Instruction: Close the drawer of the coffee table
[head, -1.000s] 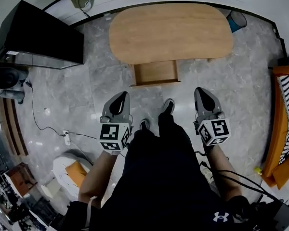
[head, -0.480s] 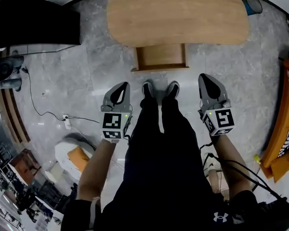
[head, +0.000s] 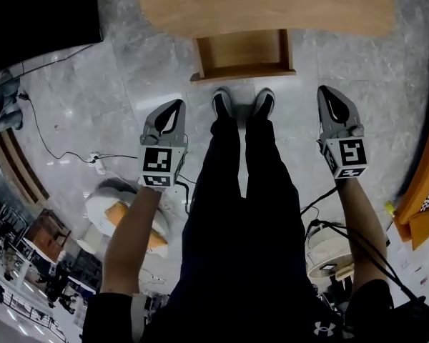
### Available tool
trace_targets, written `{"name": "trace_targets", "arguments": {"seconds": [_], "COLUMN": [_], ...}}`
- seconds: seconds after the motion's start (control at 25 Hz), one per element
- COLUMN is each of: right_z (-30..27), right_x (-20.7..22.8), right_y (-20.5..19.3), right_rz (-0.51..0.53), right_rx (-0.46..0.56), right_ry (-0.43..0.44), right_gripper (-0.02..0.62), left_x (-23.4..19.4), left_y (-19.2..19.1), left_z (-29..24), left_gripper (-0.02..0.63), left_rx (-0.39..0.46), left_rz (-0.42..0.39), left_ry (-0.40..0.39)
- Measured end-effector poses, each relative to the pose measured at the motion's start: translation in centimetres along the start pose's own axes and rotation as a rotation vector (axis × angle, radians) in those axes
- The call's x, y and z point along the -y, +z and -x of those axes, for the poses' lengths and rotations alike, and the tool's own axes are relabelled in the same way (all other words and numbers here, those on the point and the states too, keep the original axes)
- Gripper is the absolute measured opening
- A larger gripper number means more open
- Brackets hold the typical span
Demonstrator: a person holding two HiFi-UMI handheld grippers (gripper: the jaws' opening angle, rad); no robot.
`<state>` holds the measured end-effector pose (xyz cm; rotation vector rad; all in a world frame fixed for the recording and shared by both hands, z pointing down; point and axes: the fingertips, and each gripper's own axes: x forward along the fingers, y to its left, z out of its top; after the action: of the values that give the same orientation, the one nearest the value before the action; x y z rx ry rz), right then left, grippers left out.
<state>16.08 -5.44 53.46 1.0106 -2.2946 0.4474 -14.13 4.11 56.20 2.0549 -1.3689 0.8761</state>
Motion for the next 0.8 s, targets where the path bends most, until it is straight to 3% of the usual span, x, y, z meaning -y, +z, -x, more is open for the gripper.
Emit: {"name": "trace_targets", "arguments": {"seconds": [0.28, 0.44, 0.68, 0.8], "right_z": [-3.8, -5.8, -8.5, -9.7], "right_x": [0.2, 1.0, 1.4, 1.7], "right_y": [-5.2, -7.0, -11.2, -13.6], "right_rz": [0.078, 0.079, 0.086, 0.119], "right_rx": [-0.078, -0.069, -0.107, -0.143], "right_ry": [0.028, 0.026, 0.068, 0.086], "right_gripper": [0.003, 0.005, 0.074, 0.094], "left_x": [-0.9, -0.9, -2.1, -2.7], "left_y": [-3.7, -6.6, -11.5, -14.6], "left_z": [-4.6, -7.0, -10.3, -12.1], "left_gripper": [0.034, 0.106, 0.15, 0.178], "left_rx": [-0.063, -0.119, -0.206, -0.264], "left_rz": [-0.05, -0.027, -0.012, 0.036], "left_ry": [-0.009, -0.024, -0.028, -0.017]}}
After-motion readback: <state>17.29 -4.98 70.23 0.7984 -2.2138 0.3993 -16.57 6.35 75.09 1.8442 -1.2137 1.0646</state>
